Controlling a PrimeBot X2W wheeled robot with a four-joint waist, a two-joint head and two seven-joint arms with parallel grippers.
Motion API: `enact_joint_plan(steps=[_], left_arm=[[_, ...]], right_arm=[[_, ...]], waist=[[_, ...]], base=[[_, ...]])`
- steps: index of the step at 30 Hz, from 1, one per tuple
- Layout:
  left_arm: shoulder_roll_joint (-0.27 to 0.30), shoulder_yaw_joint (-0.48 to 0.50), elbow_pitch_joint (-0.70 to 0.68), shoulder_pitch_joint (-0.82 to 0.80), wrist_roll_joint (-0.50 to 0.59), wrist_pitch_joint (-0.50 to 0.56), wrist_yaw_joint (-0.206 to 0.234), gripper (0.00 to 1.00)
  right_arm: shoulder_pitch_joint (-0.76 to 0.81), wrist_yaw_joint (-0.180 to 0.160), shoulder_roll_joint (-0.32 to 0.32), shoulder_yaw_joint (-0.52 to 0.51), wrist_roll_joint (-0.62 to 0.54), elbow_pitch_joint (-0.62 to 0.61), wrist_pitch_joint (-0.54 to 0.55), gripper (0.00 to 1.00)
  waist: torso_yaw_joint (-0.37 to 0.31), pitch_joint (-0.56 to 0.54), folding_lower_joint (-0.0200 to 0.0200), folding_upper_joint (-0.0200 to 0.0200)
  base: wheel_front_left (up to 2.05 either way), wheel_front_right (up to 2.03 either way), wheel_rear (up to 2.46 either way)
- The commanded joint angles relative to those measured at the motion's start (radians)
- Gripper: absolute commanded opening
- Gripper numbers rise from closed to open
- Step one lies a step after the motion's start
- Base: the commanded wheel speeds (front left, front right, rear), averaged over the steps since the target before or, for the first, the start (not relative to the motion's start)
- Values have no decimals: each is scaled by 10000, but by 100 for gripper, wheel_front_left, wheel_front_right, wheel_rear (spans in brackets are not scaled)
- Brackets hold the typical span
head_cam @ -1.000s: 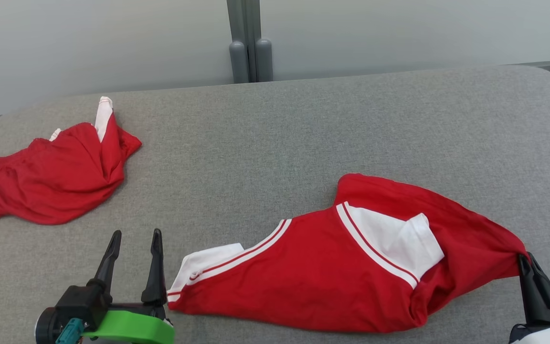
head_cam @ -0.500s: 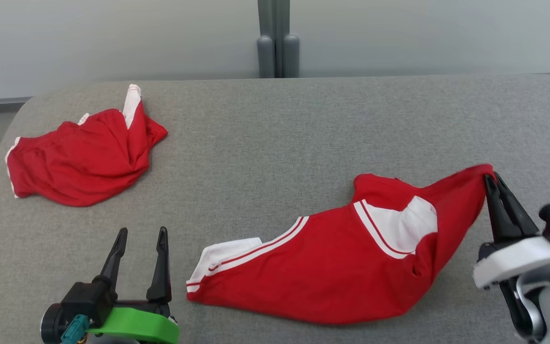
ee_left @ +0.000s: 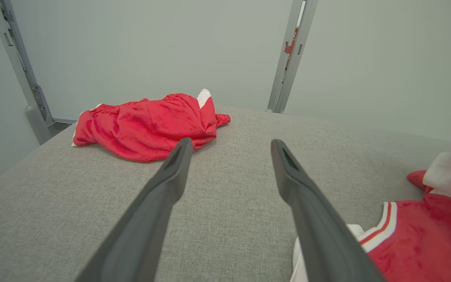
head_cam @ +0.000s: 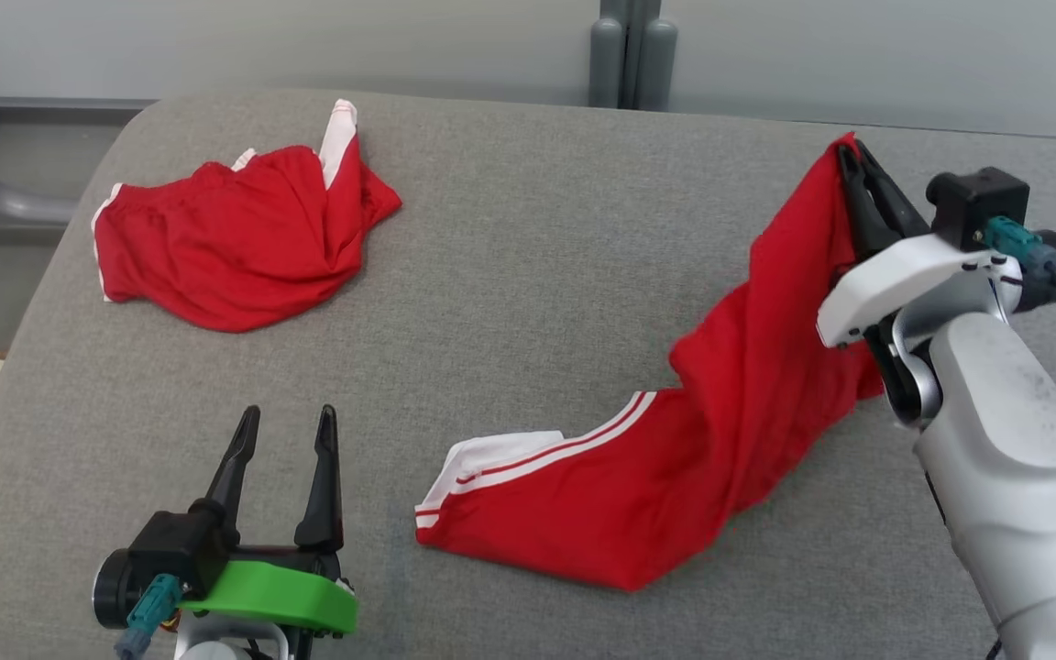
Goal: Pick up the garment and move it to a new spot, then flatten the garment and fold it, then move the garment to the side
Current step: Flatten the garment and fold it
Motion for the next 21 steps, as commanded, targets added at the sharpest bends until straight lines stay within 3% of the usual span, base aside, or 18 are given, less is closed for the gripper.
enact_joint_plan(steps=[1, 6, 7, 8, 9, 14, 21], left_arm=[[16, -44, 13, -197, -55, -4, 49, 100], [16, -186, 5, -248, -155, -4, 124, 100], [17, -207, 1, -275, -185, -4, 130, 100], [17, -229, 4, -292, -199, -4, 138, 100], [17, -256, 11, -310, -201, -6, 157, 100], [16, -235, 20, -314, -195, -4, 187, 100], [17, -121, 22, -87, -85, -4, 185, 100]], right_arm=[[-413, -17, 40, -25, -94, 470, -189, 0], [-1314, -17, 204, -170, -362, 2474, -430, 0], [-1452, -17, 220, -181, -442, 2900, -448, 31], [-1537, -17, 252, -176, -456, 3203, -469, 80], [-1660, -17, 291, -171, -478, 3468, -511, 100], [-1793, -17, 271, -74, -428, 3857, -650, 100], [-316, -17, -306, -280, 19, 1911, -647, 100]], waist=[[320, 309, 0, -1], [457, 443, 0, -1], [474, 464, 0, -1], [482, 472, 0, -1], [487, 484, 0, -1], [330, 464, 0, -1], [10, 101, 0, -1]], base=[[0, 0, 0], [0, 0, 0], [0, 0, 0], [0, 0, 0], [0, 0, 0], [0, 0, 0], [0, 0, 0]])
